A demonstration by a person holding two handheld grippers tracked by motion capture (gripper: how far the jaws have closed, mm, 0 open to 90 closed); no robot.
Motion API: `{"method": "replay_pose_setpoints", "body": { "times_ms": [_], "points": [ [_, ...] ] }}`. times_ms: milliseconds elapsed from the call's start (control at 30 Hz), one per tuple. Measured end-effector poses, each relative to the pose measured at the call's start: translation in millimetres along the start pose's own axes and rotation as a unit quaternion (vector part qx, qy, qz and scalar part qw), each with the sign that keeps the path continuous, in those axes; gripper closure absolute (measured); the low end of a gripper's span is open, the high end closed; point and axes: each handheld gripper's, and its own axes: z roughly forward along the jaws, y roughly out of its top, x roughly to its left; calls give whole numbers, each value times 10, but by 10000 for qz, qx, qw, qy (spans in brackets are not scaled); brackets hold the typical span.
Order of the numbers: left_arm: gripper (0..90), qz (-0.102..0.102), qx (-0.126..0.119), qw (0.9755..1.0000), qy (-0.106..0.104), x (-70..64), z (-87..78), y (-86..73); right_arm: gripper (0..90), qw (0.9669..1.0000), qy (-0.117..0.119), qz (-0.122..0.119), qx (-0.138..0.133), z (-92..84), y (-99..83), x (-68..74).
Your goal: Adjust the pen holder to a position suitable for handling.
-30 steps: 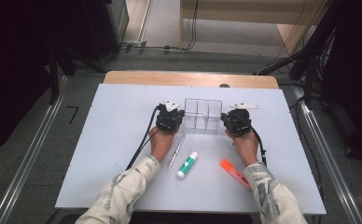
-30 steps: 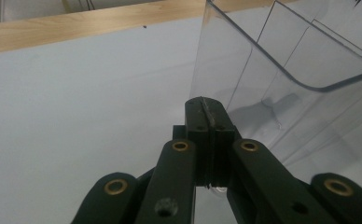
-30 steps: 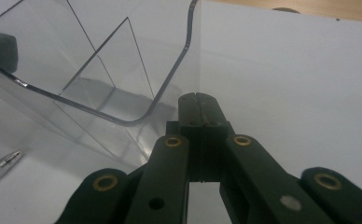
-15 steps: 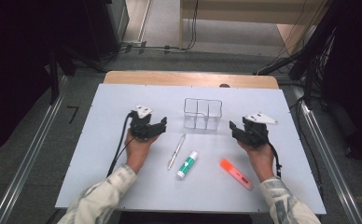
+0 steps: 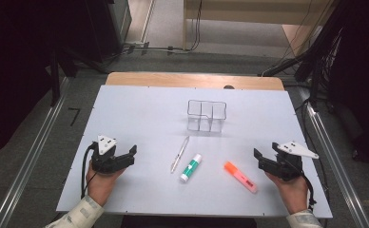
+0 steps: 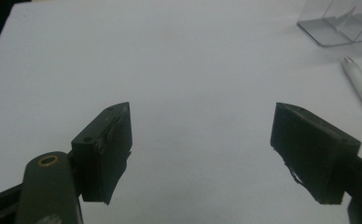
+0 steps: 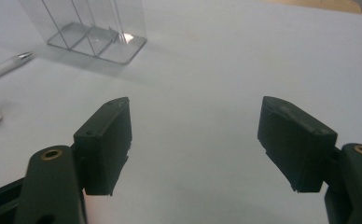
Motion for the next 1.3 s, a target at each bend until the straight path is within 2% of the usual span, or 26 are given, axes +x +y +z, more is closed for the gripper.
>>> {"method": "replay_pose_setpoints", "body": {
  "times_ms": [67,167,233,400,1000,1300],
  "points": [
    [200,-55,4,10000,26,14,2,5,233,10000,-5,-17,-82,-85,-41,-6],
    [166,-20,-2,9999,166,12,44,21,222,9998,-81,-76,-149,-170,-86,-20],
    [163,-97,36,9999,99,7,76,23,222,9999,-79,-37,-131,-168,-87,-33],
    [133,-21,148,9998,111,-34,114,16,222,9999,-127,82,-30,-128,-95,-77],
    [129,-146,33,9997,167,2,90,14,222,9998,-138,48,107,-54,-94,-70],
    [130,-134,18,9998,145,-1,91,16,222,9998,-151,45,156,-39,-98,-72]
  ]
}}
